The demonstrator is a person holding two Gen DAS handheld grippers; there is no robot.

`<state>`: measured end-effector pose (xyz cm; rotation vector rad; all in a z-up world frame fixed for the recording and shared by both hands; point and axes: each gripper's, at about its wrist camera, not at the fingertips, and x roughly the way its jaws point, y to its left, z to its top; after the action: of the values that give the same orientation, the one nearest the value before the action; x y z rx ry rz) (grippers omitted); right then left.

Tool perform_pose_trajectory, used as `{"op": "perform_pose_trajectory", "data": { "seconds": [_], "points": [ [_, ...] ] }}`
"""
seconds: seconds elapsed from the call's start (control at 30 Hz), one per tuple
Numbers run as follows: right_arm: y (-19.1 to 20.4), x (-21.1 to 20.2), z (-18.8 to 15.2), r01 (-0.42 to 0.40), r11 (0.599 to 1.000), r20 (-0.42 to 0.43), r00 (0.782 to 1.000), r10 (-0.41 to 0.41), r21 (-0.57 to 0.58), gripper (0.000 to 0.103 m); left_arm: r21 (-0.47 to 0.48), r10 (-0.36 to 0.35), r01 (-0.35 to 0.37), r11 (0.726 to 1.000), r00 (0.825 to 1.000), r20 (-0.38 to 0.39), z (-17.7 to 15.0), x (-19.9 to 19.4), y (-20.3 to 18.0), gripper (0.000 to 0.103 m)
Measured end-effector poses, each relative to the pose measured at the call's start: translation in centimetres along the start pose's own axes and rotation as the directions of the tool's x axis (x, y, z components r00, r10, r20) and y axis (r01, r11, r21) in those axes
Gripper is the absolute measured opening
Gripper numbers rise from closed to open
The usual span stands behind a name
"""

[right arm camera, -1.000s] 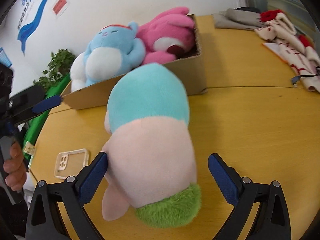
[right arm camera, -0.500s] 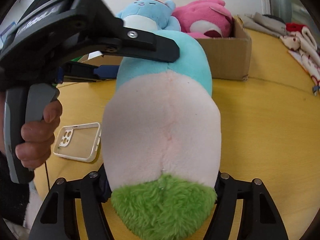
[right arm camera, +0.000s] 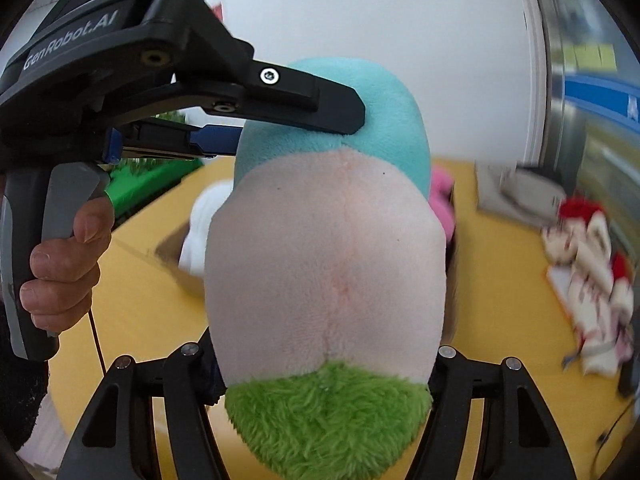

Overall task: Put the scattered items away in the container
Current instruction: 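Grasp the teal-and-pink plush with both grippers and lift it over the box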

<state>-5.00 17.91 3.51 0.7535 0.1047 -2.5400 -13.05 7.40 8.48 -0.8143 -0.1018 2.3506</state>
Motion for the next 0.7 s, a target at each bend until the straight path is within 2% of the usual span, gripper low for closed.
{"op": "perform_pose_trajectory", "data": {
  "seconds": [0.07, 0.17, 0.33, 0.43, 0.47, 0.5, 0.57, 0.7],
  "points": [
    [-0.8, 1.5, 2.4, -0.008, 1.000, 0.030, 1.000, 0.008, 0.004, 0.072, 0.012, 0.020, -0.020, 1.000, 1.000, 0.017, 2.3, 0.6, 0.5, 0.077],
    [-2.1, 5.2, 4.1, -0.006, 1.000, 0.035, 0.999, 0.005, 0.017, 0.072, -0.003, 0.038, -0.038, 0.999, 0.999, -0.015, 3.9, 3.2, 2.2, 0.077],
    [-6.1, 10.8, 2.0, -0.010, 0.997, -0.017, 1.000, 0.012, 0.081, 0.073, -0.037, 0.041, -0.047, 0.998, 0.989, -0.144, 2.5, 10.2, 5.4, 0.077],
    [-7.1, 14.3, -0.5, 0.023, 0.996, -0.110, 0.994, -0.013, 0.088, 0.074, -0.075, 0.040, -0.061, 0.995, 0.966, -0.254, 0.1, 14.8, 7.3, 0.077],
    [-7.2, 15.2, -1.3, 0.036, 0.995, -0.148, 0.989, -0.022, 0.090, 0.078, -0.088, 0.029, -0.056, 0.995, 0.959, -0.283, -0.7, 15.8, 7.7, 0.077],
    [-7.2, 15.5, -2.0, 0.063, 0.995, -0.165, 0.985, -0.050, 0.073, 0.079, -0.088, 0.021, -0.049, 0.995, 0.955, -0.295, -1.4, 16.5, 7.9, 0.077],
    [-6.2, 15.3, -2.4, 0.094, 0.996, -0.177, 0.980, -0.092, 0.000, 0.079, -0.055, 0.028, -0.045, 0.997, 0.961, -0.274, -2.1, 16.5, 7.5, 0.079],
    [-6.2, 12.9, -2.1, 0.108, 0.994, -0.167, 0.981, -0.102, 0.024, 0.081, -0.054, 0.036, -0.053, 0.997, 0.958, -0.284, -2.3, 16.4, 7.4, 0.079]
  ]
}}
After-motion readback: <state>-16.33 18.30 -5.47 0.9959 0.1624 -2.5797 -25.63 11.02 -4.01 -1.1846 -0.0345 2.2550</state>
